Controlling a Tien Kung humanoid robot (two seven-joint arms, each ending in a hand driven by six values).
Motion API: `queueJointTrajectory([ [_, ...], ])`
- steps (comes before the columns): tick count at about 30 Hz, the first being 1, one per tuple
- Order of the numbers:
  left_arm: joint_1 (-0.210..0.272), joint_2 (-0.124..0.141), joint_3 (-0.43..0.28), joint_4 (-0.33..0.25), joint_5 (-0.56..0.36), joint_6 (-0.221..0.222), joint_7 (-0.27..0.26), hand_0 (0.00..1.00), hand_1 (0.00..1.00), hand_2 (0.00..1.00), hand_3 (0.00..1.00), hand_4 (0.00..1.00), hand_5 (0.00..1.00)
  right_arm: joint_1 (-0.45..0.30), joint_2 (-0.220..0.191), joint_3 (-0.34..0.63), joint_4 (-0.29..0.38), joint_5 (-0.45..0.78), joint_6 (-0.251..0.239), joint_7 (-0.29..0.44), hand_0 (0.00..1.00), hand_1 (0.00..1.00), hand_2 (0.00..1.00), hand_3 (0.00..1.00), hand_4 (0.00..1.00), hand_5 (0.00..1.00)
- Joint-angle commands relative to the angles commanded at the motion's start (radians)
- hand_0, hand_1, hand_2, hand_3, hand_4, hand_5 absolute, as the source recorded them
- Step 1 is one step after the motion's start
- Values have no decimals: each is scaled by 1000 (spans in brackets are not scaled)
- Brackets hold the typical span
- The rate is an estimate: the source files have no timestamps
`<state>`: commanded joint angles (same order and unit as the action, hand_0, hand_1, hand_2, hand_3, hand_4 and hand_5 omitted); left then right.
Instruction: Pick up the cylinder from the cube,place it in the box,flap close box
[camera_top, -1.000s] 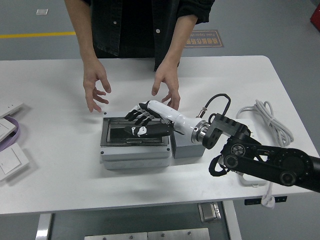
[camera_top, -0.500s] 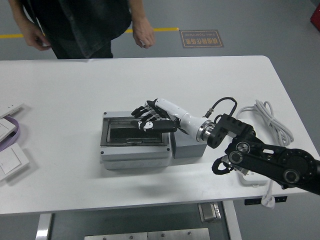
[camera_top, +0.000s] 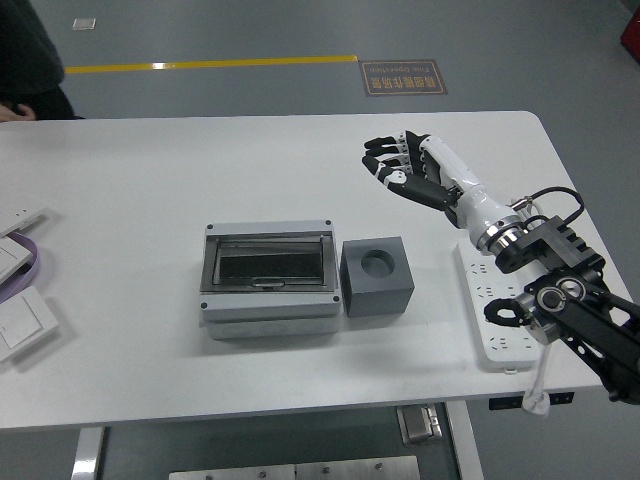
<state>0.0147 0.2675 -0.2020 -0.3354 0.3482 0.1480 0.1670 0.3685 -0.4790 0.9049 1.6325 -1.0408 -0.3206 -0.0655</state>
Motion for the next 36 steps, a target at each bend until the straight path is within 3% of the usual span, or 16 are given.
queueJointTrajectory([
  [5, 6, 14, 4, 5, -5, -9, 5, 597, 545, 564, 612, 695, 257, -95, 28, 135, -11, 9, 0, 12, 621, 623, 661, 639, 690, 430],
  [13, 28, 37, 0, 6, -19, -13, 4, 597, 547, 564, 611, 696, 255, -168, 44, 267, -26, 15, -6, 22, 621, 623, 658, 636, 685, 430],
  [27, 67, 69, -30, -1, 5, -19, 12, 600, 548, 566, 614, 712, 261, -218, 108, 194, -136, 50, -15, 101, 620, 618, 651, 634, 667, 415],
  [31, 77, 65, -63, -4, 78, -16, 19, 601, 548, 569, 616, 718, 264, -206, 110, 166, -151, 51, -10, 126, 619, 614, 650, 632, 655, 405],
  [36, 105, 46, -114, 5, 33, -15, -6, 602, 552, 568, 616, 720, 267, -183, 103, 179, -145, 30, -6, 126, 629, 626, 666, 633, 652, 400],
])
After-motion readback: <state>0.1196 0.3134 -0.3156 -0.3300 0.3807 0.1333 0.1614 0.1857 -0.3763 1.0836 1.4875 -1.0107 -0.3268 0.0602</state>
